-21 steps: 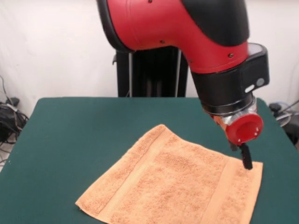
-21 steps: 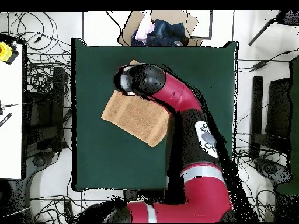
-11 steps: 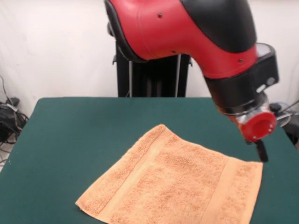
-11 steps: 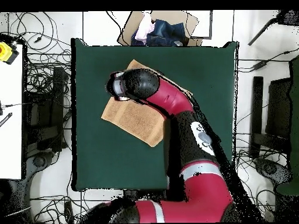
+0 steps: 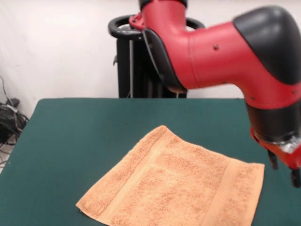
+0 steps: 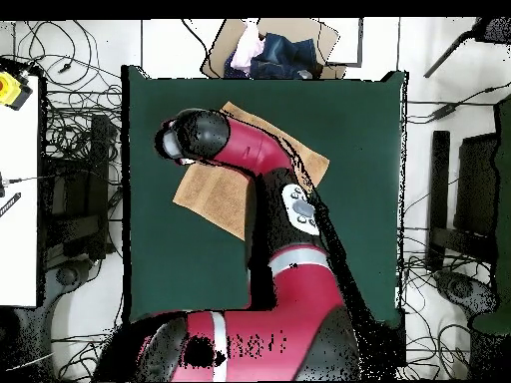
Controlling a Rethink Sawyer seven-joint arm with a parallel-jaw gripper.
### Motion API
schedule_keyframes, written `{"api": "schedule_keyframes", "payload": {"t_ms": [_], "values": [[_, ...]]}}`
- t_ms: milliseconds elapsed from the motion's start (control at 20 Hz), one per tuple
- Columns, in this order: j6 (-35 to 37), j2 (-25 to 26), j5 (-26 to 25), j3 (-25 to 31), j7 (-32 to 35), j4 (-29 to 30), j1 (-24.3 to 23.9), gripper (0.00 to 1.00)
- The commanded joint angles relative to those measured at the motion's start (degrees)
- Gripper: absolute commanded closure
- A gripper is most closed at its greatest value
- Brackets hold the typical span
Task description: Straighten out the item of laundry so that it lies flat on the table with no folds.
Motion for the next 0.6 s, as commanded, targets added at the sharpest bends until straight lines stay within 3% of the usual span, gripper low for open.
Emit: {"api": "schedule_keyframes", "payload": {"t_ms": [50, 600], "values": [[2.0, 5.0, -3.4, -2.2, 1.2, -4.3, 1.0, 0.0], [-1.6, 1.1, -3.4, -0.8, 1.3, 1.9, -0.6, 0.0]]}}
